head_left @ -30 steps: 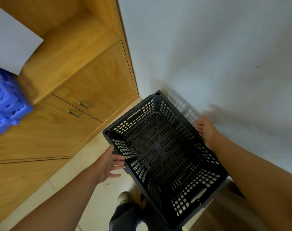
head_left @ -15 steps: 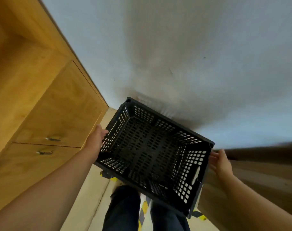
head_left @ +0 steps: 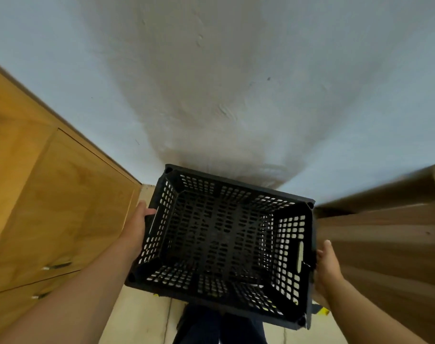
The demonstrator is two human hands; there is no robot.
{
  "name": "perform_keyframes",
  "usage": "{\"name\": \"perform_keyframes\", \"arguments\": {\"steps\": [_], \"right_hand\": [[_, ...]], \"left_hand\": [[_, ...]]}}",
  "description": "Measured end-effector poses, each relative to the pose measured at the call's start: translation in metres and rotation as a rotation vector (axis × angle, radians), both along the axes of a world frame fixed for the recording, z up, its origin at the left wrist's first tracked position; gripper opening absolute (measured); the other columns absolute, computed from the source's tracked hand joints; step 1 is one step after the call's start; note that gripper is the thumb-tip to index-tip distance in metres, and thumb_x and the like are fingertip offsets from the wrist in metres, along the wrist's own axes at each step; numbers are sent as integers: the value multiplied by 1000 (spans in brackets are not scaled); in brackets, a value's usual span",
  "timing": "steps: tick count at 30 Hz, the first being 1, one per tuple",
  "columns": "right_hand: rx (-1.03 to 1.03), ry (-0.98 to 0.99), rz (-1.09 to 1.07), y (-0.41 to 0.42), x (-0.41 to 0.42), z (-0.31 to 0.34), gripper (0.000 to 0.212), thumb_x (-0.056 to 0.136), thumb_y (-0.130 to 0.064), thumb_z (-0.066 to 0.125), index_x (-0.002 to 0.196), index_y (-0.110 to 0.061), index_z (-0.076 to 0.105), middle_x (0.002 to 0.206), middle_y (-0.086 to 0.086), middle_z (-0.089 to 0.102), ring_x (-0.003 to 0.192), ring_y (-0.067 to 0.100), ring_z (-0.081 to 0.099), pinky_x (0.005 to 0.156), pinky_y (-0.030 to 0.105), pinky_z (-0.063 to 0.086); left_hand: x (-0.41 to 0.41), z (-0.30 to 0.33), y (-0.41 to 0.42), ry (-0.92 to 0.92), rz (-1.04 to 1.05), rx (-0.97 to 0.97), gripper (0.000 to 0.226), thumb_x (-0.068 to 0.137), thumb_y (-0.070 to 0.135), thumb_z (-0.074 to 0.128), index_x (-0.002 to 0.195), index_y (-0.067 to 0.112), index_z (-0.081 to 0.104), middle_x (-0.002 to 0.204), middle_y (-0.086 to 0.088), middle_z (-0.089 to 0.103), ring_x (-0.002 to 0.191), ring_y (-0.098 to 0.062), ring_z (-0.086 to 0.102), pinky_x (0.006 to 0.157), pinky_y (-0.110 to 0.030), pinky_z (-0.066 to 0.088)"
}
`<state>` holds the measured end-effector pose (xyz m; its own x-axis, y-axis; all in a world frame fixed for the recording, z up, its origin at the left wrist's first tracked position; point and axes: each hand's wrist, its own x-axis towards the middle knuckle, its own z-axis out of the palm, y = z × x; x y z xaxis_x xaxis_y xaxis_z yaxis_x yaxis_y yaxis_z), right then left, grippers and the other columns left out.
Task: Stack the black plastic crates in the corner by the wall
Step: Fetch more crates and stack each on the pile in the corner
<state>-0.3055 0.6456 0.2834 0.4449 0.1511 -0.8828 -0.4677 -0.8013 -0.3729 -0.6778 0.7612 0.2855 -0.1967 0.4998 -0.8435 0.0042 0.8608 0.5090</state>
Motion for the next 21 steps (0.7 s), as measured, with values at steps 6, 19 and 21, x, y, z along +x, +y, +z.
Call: {"name": "perform_keyframes", "arguments": {"steps": [6,19,21], "right_hand": [[-10,38,10,13,13,4,78,92,-62,23,133,1,43,137,23,46,125,38,43,93,49,36],[63,51,41,35,28,0,59,95,-58,24,102,-6,50,83,12,54,75,26,52,73,38,41],[69,55,45,35,26,1,59,96,-56,24,91,-5,52,81,13,56,73,26,53,63,35,41]], "left_hand": [[6,-10,6,32,25,19,58,99,52,20,106,7,57,84,-19,62,73,-31,58,61,-35,43],[11,-22,-1,46,55,-8,62,98,53,22,116,5,56,91,-18,62,80,-32,59,62,-36,43],[9,-21,-2,50,46,-5,63,98,52,21,119,3,54,89,-14,60,78,-27,57,60,-34,39]]}}
